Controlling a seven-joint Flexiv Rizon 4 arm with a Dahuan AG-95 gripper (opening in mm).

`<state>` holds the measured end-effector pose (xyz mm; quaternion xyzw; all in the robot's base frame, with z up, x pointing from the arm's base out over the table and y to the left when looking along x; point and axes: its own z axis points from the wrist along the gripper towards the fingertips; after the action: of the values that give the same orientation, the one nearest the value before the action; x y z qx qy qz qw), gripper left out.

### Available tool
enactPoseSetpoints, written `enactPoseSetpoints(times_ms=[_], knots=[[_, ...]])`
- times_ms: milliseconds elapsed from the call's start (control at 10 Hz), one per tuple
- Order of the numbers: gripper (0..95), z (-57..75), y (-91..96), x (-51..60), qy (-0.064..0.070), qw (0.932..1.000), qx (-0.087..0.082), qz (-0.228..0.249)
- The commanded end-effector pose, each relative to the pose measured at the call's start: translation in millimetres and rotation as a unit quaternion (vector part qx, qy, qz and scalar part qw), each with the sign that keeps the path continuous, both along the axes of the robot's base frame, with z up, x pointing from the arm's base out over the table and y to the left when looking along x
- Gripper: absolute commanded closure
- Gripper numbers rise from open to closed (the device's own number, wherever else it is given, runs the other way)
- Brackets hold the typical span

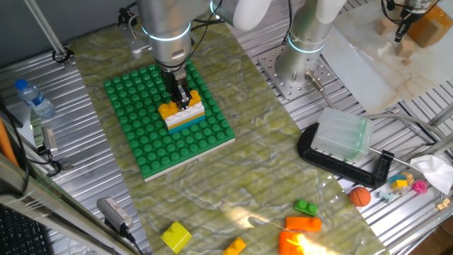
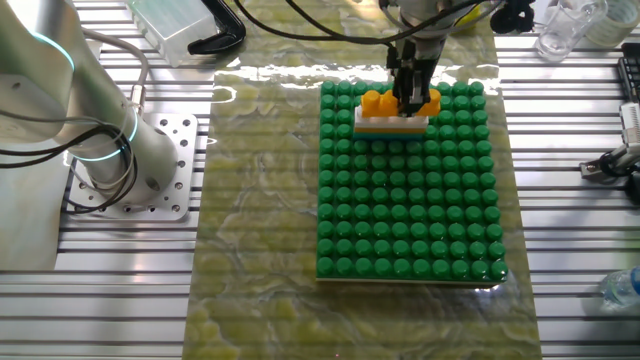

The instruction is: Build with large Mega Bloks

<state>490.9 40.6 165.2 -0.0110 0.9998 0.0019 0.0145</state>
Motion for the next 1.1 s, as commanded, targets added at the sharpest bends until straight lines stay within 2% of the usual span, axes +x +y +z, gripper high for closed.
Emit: enactPoseSetpoints(times_ms=[100,600,1100], knots=[[95.0,-1.6,0.8,0.5,0.002,1.0,0.001,-0.001],[95.0,-6.4,2.9,1.2,0.004,1.0,0.001,-0.003],[95.0,-10.1,4.7,-2.6,0.004,1.0,0.0,-0.003]])
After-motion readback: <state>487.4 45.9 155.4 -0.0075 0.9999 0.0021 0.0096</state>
